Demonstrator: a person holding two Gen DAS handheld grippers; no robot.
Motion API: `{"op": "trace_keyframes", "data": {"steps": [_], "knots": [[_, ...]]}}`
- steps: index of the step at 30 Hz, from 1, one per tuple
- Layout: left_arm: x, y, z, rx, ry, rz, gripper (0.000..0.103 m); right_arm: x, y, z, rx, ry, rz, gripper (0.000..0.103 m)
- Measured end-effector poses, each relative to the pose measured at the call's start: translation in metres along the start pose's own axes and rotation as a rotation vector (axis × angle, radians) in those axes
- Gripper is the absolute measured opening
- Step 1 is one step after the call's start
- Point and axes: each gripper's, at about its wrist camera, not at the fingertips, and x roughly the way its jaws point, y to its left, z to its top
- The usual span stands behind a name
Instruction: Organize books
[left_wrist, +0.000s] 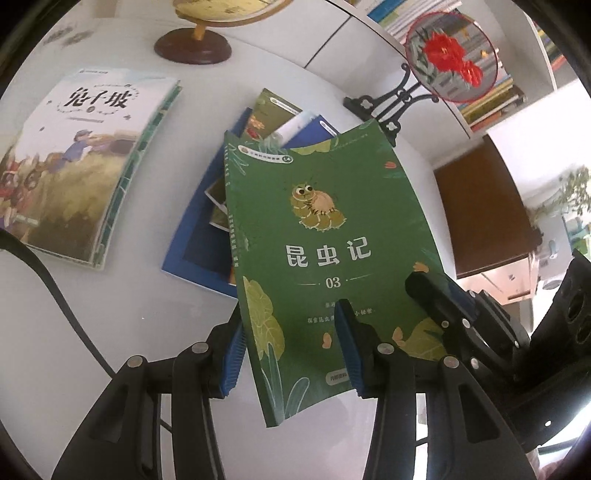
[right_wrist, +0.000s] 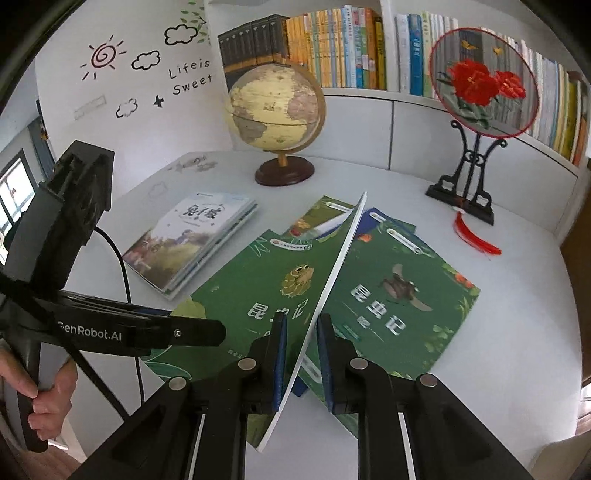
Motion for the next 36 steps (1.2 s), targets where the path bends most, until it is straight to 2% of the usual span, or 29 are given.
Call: {"op": "trace_keyframes", "data": {"steps": [3, 17, 23, 29, 36], "knots": [[-0.006, 0.007, 0.006, 0.0, -0.008, -0.005, 0.042, 0.002, 0.013, 0.009, -0.03, -0.001, -0.009, 0.016], [-0.037, 0.034, 0.039, 0.052, -0.022, -0.05, 0.042, 0.003, 0.053, 0.046, 0.0, -0.054, -0.034, 0.016], [-0.053, 0.062, 0.052, 0.054, -0.03, -0.065, 0.042, 0.016, 0.069, 0.06, 0.042, -0.049, -0.028, 0.016], [-0.072, 0.098, 0.07, 0.053, -0.047, -0.081, 0.042, 0.034, 0.104, 0.079, 0.033, -0.062, -0.035, 0.018], [-0.091, 0.14, 0.091, 0.06, -0.062, -0.085, 0.042, 0.065, 0.133, 0.101, 0.091, -0.066, 0.008, 0.018]]}}
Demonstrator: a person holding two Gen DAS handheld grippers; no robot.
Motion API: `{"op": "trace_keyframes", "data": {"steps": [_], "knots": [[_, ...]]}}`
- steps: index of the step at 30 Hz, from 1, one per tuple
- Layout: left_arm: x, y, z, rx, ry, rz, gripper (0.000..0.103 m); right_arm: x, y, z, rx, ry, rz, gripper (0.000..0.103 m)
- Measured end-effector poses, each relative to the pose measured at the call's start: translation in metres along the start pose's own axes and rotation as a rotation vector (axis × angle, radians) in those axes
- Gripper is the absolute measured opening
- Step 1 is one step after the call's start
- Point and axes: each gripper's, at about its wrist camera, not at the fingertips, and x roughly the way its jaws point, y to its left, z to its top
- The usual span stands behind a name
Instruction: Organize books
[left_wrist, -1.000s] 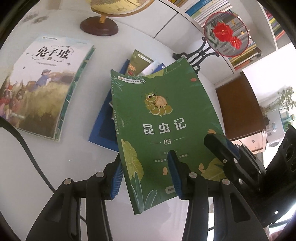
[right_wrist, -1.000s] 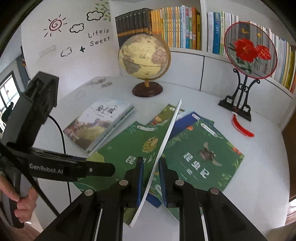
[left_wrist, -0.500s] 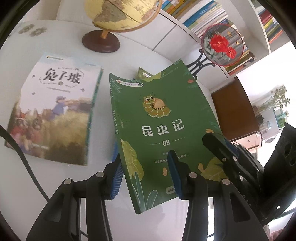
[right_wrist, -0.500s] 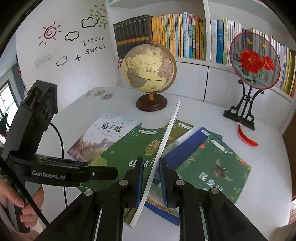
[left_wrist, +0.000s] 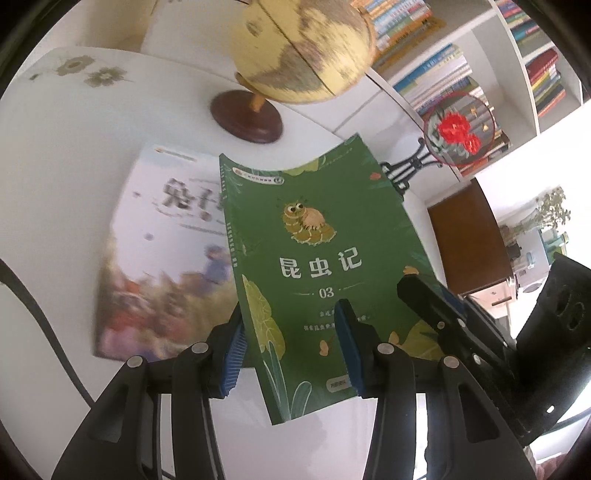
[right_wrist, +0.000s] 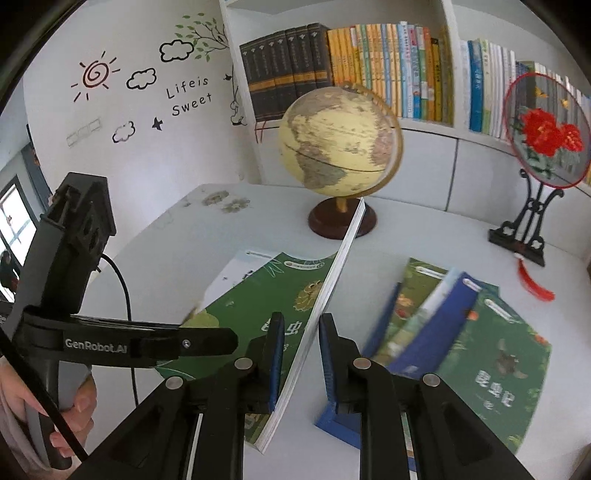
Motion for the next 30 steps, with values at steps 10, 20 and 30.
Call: {"op": "trace_keyframes", "data": {"steps": [10, 20, 30], "knots": [[-0.014, 0.054, 0.02, -0.017, -0.003, 0.023, 0.042, 0.045, 0.039, 0.013, 0.028, 0.036, 0.031, 0.019], [0.0, 0.081, 0.021, -0.054, 0.033, 0.049, 0.043, 0.084, 0.018, -0.01, 0.22, 0.141, 0.064, 0.019], [0.018, 0.087, 0.019, -0.067, 0.085, 0.174, 0.047, 0.119, 0.012, -0.028, 0.31, 0.265, 0.049, 0.019]]}}
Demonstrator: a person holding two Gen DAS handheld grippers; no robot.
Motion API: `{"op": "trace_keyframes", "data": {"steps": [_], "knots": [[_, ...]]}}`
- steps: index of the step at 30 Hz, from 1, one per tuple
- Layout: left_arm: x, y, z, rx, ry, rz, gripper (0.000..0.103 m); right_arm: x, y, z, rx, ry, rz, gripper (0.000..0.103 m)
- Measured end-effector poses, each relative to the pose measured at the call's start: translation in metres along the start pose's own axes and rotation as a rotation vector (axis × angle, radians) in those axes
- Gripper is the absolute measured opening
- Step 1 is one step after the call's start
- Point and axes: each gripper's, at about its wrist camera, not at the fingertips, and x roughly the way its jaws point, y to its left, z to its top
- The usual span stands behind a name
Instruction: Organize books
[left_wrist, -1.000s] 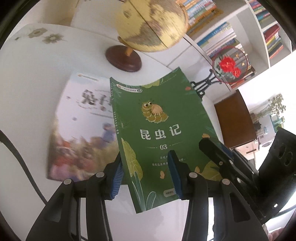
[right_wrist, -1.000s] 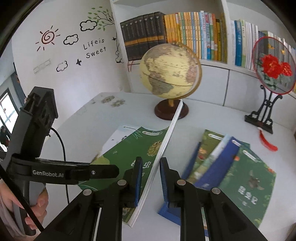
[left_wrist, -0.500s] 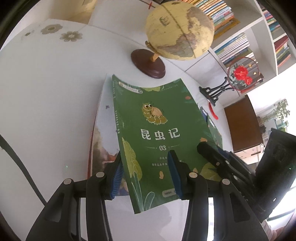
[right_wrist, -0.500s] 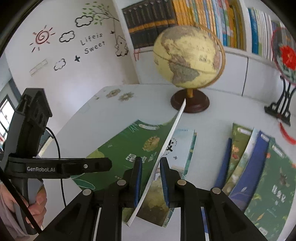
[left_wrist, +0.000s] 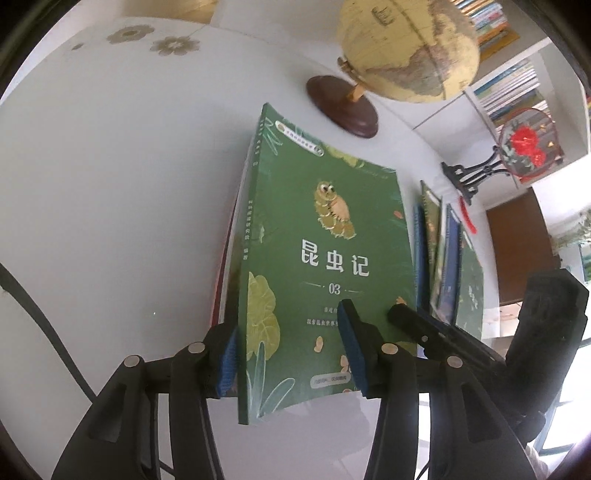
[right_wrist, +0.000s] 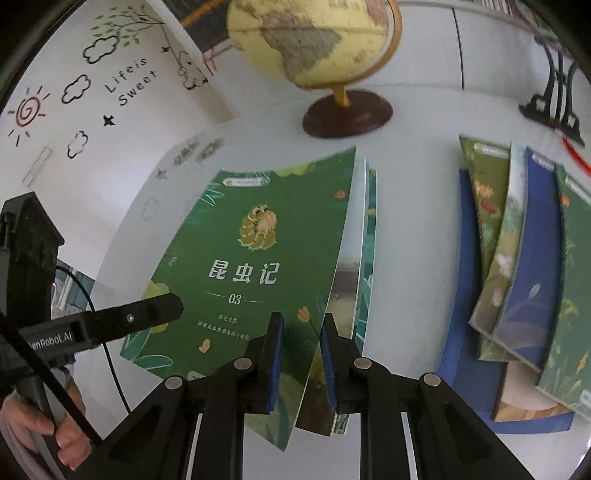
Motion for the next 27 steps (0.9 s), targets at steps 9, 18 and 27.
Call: {"op": "trace_keyframes", "data": {"steps": [9, 18, 27], "knots": [[0.004, -0.001, 0.002, 0.005, -0.017, 0.082, 0.062, 0.003, -0.004, -0.003, 0.033, 0.015, -0.008, 0.029], [-0.011, -0.019, -0.002, 0.057, -0.074, 0.135, 0.064, -0.022, 0.002, -0.003, -0.067, -0.072, -0.093, 0.059], [-0.023, -0.067, -0.003, 0.105, -0.111, 0.106, 0.065, -0.053, -0.024, -0.008, 0.039, -0.076, -0.025, 0.059]]}}
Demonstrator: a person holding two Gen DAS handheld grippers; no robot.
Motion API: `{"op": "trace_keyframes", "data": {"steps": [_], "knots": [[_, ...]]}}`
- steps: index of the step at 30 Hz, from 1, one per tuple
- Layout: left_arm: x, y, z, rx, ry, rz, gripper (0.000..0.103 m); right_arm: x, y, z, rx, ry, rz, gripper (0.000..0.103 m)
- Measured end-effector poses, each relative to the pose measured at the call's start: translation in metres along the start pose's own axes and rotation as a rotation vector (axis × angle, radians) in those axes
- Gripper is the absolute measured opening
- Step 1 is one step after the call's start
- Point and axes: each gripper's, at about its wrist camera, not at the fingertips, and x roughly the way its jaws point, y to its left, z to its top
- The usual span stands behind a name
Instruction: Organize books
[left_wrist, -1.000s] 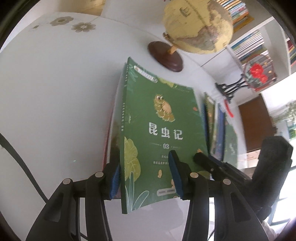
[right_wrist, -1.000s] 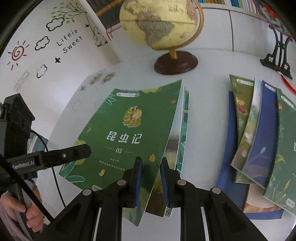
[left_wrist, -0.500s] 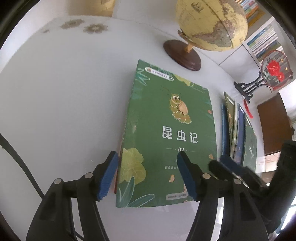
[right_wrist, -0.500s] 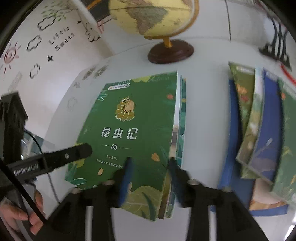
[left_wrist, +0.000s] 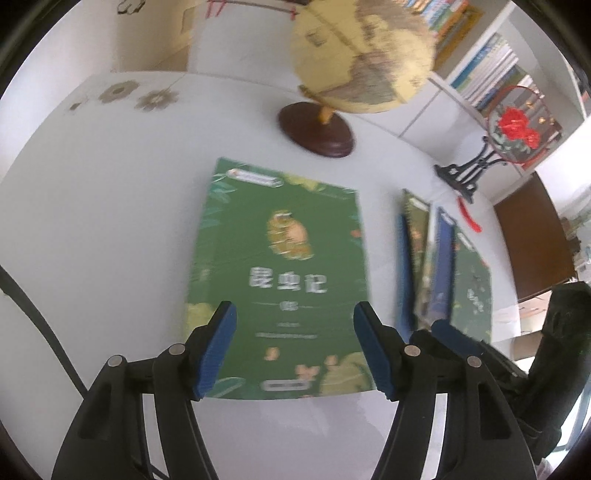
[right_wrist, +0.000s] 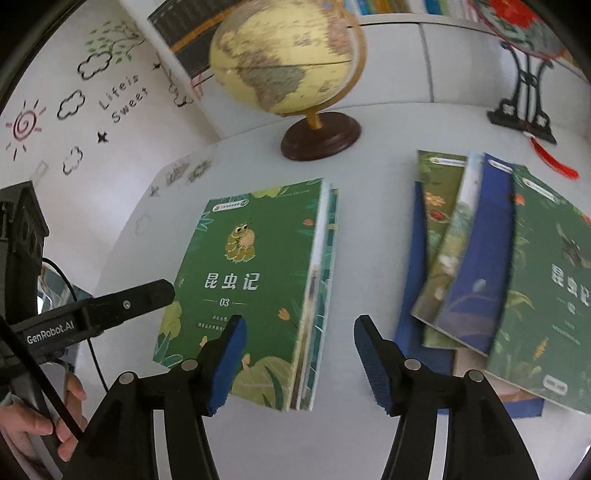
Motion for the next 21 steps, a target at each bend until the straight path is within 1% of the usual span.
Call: {"op": "trace_keyframes", "data": {"steps": [1, 3, 8, 12, 16, 18, 21], "knots": [[0.0, -0.008, 0.0, 0.008, -0.001, -0.007, 0.068, -0.006, -0.006, 0.0, 0.019, -0.003, 0.008, 0.059], [0.001, -0.024, -0.002, 0.024, 0.003, -0.02, 0.071, -0.02, -0.02, -0.001, 0.055, -0.012, 0.016, 0.059], [0.017, -0.075, -0.014, 0.097, 0.062, -0.033, 0.071, -0.054, -0.06, -0.008, 0.123, -0.036, -0.008, 0.059], [0.032, -0.117, -0.026, 0.145, 0.118, -0.064, 0.071, -0.083, -0.097, -0.016, 0.178, -0.055, -0.04, 0.059], [0.049, -0.159, -0.037, 0.195, 0.176, -0.067, 0.071, -0.107, -0.136, -0.021, 0.241, -0.073, -0.065, 0.059], [0.054, -0.177, -0.041, 0.216, 0.189, -0.073, 0.071, -0.117, -0.153, -0.023, 0.265, -0.079, -0.079, 0.06], [0.063, -0.2, -0.045, 0.234, 0.204, -0.078, 0.071, -0.128, -0.186, -0.027, 0.303, -0.065, -0.103, 0.06]]}}
